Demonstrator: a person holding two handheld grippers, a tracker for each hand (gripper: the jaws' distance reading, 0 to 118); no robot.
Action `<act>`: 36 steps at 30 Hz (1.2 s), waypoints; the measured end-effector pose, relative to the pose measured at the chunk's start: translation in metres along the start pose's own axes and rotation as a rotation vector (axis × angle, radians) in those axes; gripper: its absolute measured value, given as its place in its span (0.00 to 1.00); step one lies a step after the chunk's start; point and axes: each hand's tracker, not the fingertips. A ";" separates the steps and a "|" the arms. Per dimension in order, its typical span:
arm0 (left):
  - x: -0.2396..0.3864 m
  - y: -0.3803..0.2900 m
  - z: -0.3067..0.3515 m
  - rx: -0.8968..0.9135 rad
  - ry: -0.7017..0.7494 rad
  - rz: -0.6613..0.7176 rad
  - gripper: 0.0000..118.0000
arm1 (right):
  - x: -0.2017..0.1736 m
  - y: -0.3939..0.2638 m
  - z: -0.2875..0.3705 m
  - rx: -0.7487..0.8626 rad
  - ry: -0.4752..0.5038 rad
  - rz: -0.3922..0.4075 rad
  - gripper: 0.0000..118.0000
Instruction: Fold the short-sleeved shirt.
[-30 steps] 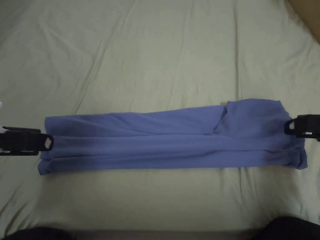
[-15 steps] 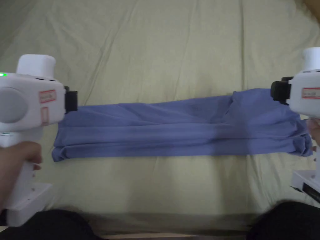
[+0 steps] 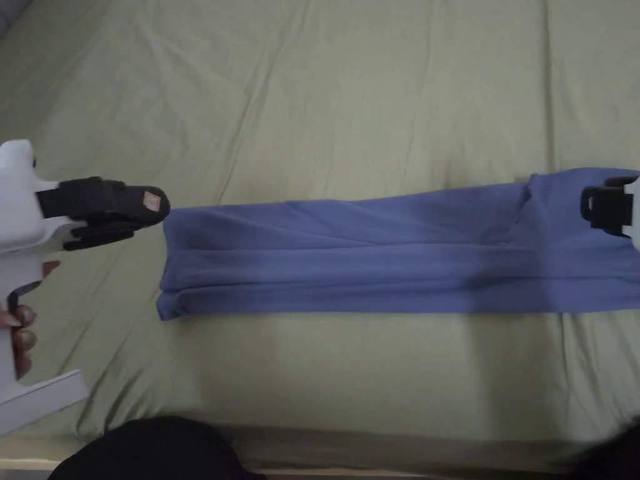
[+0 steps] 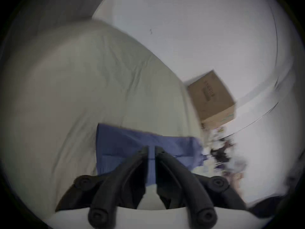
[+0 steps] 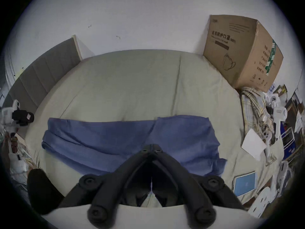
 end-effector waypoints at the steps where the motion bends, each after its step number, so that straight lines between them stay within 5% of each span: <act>1: -0.016 0.002 0.002 -0.007 -0.001 0.037 0.46 | 0.001 0.000 -0.003 -0.012 0.007 -0.011 0.00; 2: -0.029 0.002 -0.003 -0.031 -0.020 0.080 0.90 | 0.001 0.000 -0.008 -0.024 0.011 -0.020 0.00; 3: -0.041 0.001 -0.008 -0.062 -0.008 0.095 1.00 | 0.001 -0.001 -0.011 -0.032 0.012 -0.023 0.00; 7: -0.064 -0.006 -0.036 -0.086 -0.007 0.145 1.00 | -0.011 -0.005 -0.014 -0.019 -0.048 0.047 0.00; 9: -0.073 -0.012 -0.054 -0.143 -0.109 0.211 1.00 | -0.018 -0.004 -0.015 -0.032 -0.071 0.100 0.00; 11: -0.076 -0.009 -0.064 -0.129 -0.321 0.236 1.00 | -0.020 0.001 -0.018 -0.052 -0.063 0.100 0.00; 14: -0.065 -0.007 -0.088 -0.208 -0.452 0.325 1.00 | -0.022 0.006 -0.016 -0.061 -0.032 0.088 0.00; 15: -0.072 -0.010 -0.092 -0.224 -0.354 0.269 0.97 | -0.023 0.007 -0.016 -0.070 -0.014 0.086 0.00; 18: -0.073 -0.008 -0.095 -0.179 -0.243 0.165 0.59 | -0.028 0.006 -0.015 -0.073 -0.006 0.100 0.00; 19: -0.078 -0.010 -0.097 -0.157 -0.122 0.161 0.59 | -0.029 0.005 -0.015 -0.075 -0.005 0.105 0.00; 20: -0.087 -0.014 -0.105 -0.154 0.055 0.162 0.02 | -0.031 0.002 -0.015 -0.079 -0.003 0.106 0.00; 21: -0.099 -0.023 -0.104 -0.155 0.052 0.195 0.03 | -0.032 0.001 -0.017 -0.086 0.001 0.105 0.00; 22: -0.082 -0.023 -0.104 -0.109 -0.126 0.253 0.03 | -0.032 -0.001 -0.019 -0.100 0.009 0.103 0.00; 25: -0.069 -0.020 -0.101 -0.131 -0.008 0.190 0.03 | -0.034 -0.005 -0.024 -0.123 0.016 0.105 0.00; 31: -0.025 0.000 -0.048 -0.092 0.339 -0.137 0.03 | -0.035 -0.002 -0.015 -0.102 0.036 0.116 0.00; 34: -0.015 0.017 -0.016 0.006 0.788 -0.391 0.03 | -0.033 -0.003 -0.009 -0.087 0.055 0.114 0.00; 36: -0.005 0.018 -0.010 0.014 0.783 -0.420 0.03 | -0.030 -0.005 -0.005 -0.076 0.064 0.108 0.00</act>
